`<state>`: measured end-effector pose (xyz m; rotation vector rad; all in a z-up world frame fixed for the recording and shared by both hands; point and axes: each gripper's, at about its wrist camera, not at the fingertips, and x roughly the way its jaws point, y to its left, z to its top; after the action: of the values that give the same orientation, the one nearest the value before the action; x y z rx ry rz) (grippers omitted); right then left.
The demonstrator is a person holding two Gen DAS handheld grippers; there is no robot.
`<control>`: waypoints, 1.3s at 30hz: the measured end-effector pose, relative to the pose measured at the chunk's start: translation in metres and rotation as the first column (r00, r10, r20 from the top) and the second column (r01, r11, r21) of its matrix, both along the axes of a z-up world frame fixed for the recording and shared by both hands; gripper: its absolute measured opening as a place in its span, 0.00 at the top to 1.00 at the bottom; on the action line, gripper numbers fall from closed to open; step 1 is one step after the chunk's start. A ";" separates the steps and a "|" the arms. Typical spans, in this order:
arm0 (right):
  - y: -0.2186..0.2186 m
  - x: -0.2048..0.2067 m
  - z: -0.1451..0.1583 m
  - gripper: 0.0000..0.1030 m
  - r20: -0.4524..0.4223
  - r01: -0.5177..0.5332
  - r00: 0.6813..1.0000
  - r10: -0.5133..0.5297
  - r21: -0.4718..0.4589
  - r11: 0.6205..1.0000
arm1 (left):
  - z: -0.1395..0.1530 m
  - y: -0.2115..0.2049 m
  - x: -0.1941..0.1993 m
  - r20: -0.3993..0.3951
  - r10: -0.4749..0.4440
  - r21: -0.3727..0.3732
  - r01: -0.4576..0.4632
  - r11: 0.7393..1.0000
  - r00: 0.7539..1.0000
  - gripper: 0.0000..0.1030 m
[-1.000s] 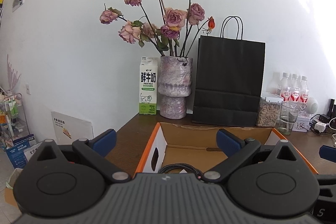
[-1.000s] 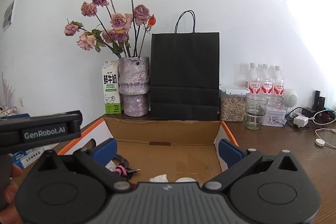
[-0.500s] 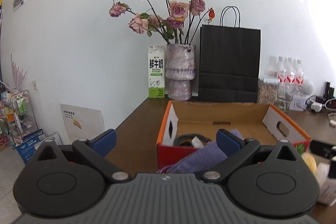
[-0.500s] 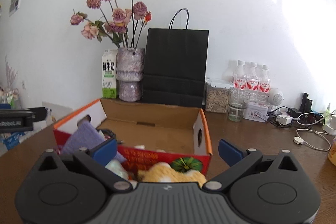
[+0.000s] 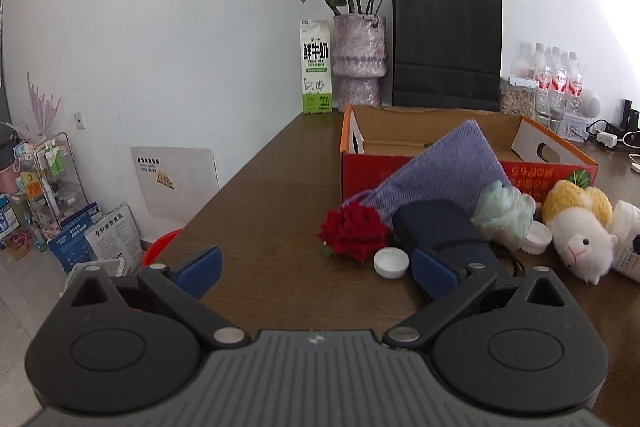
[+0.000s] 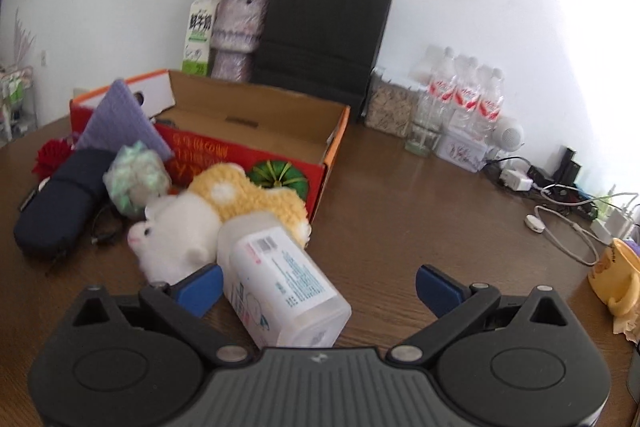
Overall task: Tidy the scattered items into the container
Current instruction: 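Withdraw both tools from the box back toward the table items, then grasp the navy pouch with left tool while right tool grasps white bottle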
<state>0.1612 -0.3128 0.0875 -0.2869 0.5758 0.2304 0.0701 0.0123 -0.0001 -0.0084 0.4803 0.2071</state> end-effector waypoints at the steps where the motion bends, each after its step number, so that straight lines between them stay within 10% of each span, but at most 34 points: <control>1: 0.000 0.005 -0.001 0.00 -0.015 -0.014 1.000 0.014 0.000 1.000 | -0.001 0.000 -0.002 0.000 0.000 -0.004 0.000 1.000 1.000 0.00; 5: 0.010 0.024 -0.011 0.07 -0.079 -0.038 0.996 0.037 -0.009 0.999 | 0.001 -0.001 -0.006 0.003 0.000 -0.007 0.000 1.000 1.000 0.00; 9: 0.012 0.028 -0.020 0.60 -0.120 -0.020 0.992 0.028 0.068 0.997 | 0.001 -0.002 -0.005 -0.001 -0.010 -0.002 0.010 1.000 1.000 0.00; 19: -0.005 0.016 -0.024 0.61 -0.100 0.130 0.989 -0.109 0.227 0.965 | -0.007 -0.020 0.017 -0.047 -0.052 -0.030 0.051 0.998 0.998 0.00; 34: 0.007 0.020 -0.038 0.61 -0.093 0.155 0.986 -0.138 0.218 0.964 | -0.022 -0.059 0.093 -0.167 -0.042 -0.119 0.023 0.993 0.985 0.00; 39: 0.007 0.020 -0.039 0.61 -0.092 0.150 0.987 -0.133 0.216 0.965 | -0.027 -0.068 0.102 -0.191 -0.059 -0.107 0.039 0.994 0.980 0.14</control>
<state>0.1809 -0.3055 0.0489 -0.0191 0.6381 0.1660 0.1719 -0.0557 -0.0267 -0.0775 0.6849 0.1353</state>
